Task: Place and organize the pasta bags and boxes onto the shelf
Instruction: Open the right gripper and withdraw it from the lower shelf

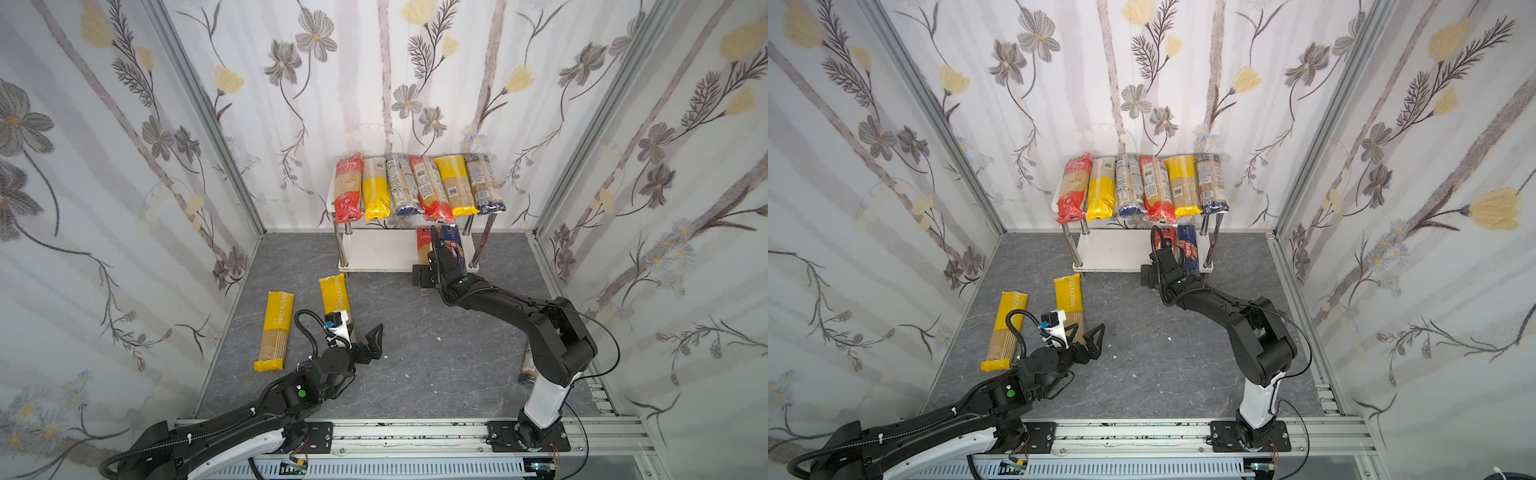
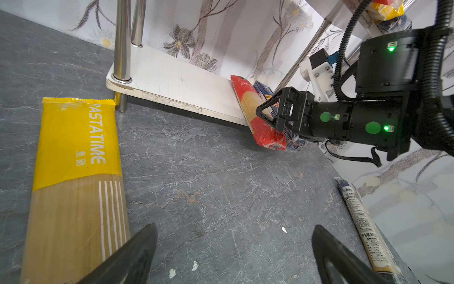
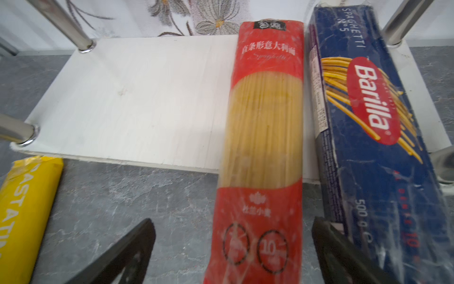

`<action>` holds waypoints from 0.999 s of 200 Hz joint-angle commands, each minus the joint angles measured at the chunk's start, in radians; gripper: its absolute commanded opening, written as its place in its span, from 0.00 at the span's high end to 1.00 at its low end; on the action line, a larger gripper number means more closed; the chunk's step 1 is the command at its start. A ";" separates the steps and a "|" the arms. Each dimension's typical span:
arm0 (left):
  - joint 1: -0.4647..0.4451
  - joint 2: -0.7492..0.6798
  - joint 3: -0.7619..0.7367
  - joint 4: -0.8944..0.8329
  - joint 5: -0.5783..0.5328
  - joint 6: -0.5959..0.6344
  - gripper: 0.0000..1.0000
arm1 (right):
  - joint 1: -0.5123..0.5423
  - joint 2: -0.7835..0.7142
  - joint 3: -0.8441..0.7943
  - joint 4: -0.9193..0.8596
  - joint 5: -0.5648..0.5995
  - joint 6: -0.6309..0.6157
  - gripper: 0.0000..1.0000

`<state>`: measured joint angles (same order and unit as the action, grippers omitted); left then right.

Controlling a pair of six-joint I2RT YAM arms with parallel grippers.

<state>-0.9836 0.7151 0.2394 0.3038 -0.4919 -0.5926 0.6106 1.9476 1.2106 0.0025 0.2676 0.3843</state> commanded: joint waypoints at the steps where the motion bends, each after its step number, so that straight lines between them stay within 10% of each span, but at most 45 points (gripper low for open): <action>1: 0.002 -0.035 -0.010 -0.073 -0.021 -0.062 0.00 | 0.034 -0.034 -0.018 -0.001 -0.012 0.006 0.00; 87: -0.008 -0.090 -0.021 -0.116 0.092 -0.153 0.00 | 0.194 -0.344 -0.280 -0.145 0.131 0.227 0.00; 129: -0.054 -0.027 0.014 -0.078 0.094 -0.154 0.00 | 0.192 -0.563 -0.502 -0.280 0.389 0.462 0.00; 200: -0.123 0.068 0.084 0.006 0.079 -0.133 0.00 | -0.081 -0.871 -0.754 -0.269 0.363 0.594 0.00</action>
<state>-1.0954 0.7597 0.3050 0.2527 -0.3965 -0.7364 0.5983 1.1347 0.4873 -0.2810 0.6064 0.9276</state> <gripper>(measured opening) 0.998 0.996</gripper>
